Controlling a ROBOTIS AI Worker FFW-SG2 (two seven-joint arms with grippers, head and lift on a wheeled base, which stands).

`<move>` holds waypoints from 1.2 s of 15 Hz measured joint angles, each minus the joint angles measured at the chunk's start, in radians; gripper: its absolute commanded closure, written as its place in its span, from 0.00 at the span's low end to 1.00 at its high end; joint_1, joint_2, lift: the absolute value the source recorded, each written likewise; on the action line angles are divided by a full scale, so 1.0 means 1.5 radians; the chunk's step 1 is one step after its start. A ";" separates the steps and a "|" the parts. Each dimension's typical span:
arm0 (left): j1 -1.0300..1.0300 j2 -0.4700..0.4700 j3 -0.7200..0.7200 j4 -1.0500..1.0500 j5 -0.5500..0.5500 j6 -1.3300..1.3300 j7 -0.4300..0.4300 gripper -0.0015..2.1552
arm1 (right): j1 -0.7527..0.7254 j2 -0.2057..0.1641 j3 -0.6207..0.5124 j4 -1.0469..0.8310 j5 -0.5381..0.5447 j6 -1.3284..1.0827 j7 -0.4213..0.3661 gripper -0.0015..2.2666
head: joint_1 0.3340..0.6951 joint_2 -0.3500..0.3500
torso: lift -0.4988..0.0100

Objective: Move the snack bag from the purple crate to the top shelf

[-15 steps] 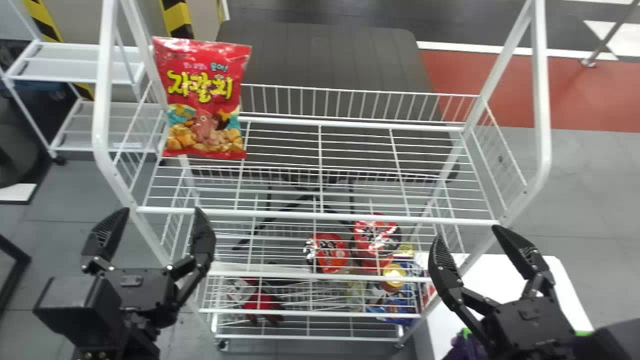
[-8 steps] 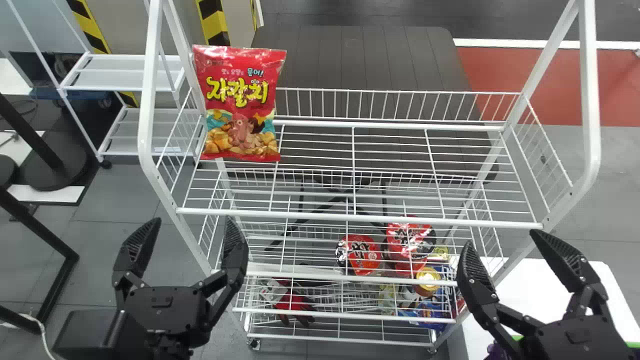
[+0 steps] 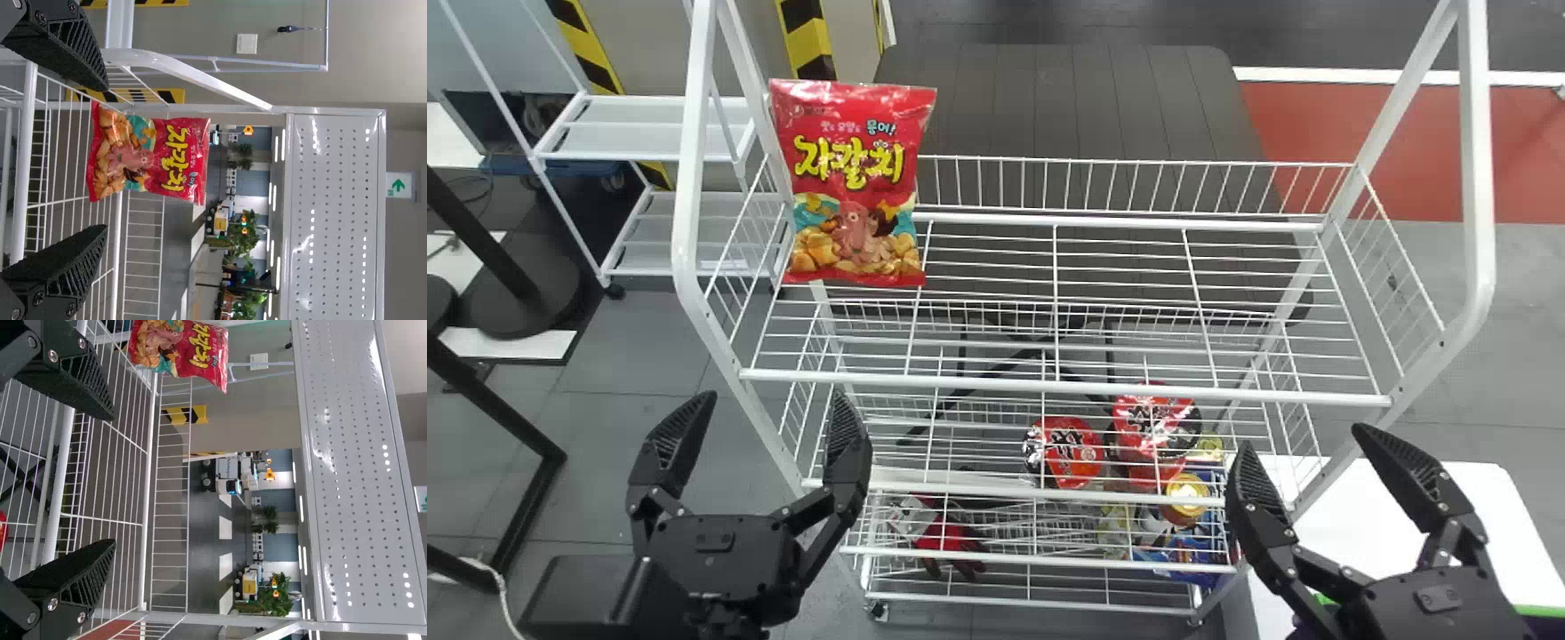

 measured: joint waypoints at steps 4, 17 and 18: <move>0.000 0.001 0.000 -0.001 -0.001 0.008 -0.001 0.04 | 0.000 0.000 0.003 -0.001 0.000 0.002 0.000 0.08 | 1.00 0.54 | 0.98; -0.013 -0.001 0.001 0.000 0.007 0.029 -0.001 0.05 | -0.009 0.002 0.002 0.003 -0.001 0.015 0.000 0.08 | 1.00 0.54 | 0.98; -0.014 -0.002 0.001 0.001 0.007 0.030 0.000 0.05 | -0.009 0.002 0.002 0.004 -0.001 0.015 0.000 0.08 | 1.00 0.54 | 0.98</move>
